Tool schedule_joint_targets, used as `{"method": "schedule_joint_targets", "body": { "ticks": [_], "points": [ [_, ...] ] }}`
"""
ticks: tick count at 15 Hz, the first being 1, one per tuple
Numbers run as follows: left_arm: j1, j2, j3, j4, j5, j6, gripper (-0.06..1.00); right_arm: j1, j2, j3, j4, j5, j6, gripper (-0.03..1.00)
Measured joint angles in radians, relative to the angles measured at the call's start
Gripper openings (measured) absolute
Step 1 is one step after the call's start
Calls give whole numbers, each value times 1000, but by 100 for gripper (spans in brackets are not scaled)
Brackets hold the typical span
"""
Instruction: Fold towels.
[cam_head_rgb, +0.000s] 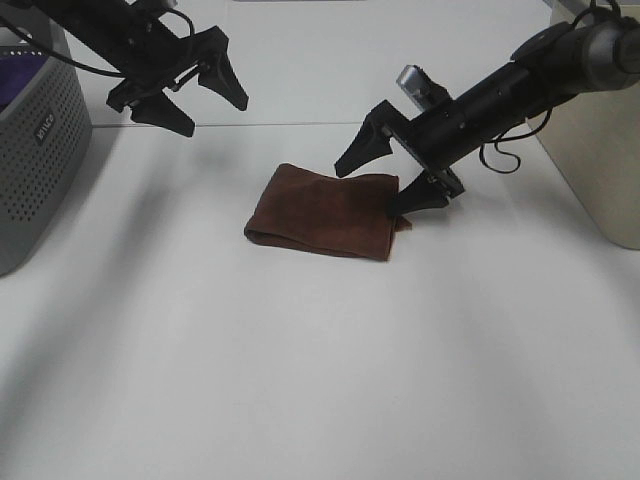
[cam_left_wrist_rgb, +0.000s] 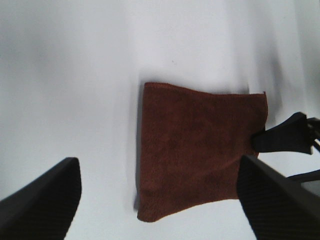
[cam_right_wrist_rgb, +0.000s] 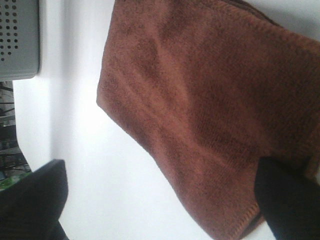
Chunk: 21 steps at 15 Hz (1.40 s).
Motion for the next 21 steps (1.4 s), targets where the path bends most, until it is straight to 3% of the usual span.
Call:
{"method": "schedule_joint_targets", "body": {
  "ticks": [3,5,7,11,14,21],
  "points": [
    [0,-27,0,36,86,32,80,0,-97,0,-165,1,83,95],
    [0,-115,0,113,147,38,80,0,-193,0,-300,55,190,95],
    [0,-208,0,166,152,38,80,0,-266,0,-330,110,220,95],
    [0,-454,103,305,154,-1,80,0,-442,33,-391,114,270,95],
    [0,-730,367,409,154,-42,80,0,-647,186,-454,115,279,95],
    [0,-1359,1101,432,98,-47,80,0,-1193,794,-575,95,279,95]
  ]
}}
